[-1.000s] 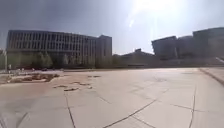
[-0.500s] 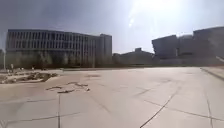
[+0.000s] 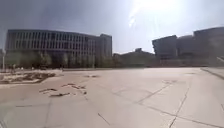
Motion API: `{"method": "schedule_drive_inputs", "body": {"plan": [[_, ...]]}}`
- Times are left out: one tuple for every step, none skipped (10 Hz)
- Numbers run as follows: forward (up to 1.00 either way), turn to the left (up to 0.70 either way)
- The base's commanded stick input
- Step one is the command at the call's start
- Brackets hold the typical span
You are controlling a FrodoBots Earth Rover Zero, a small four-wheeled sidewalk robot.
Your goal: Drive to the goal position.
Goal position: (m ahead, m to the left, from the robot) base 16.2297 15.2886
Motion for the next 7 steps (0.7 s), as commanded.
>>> {"method": "schedule_drive_inputs", "body": {"plan": [[0.7, 0.01], [0.7, 0.01], [0.7, 0.01], [0.7, 0.01], [0.7, 0.01], [0.7, 0.01], [0.7, 0.01]]}}
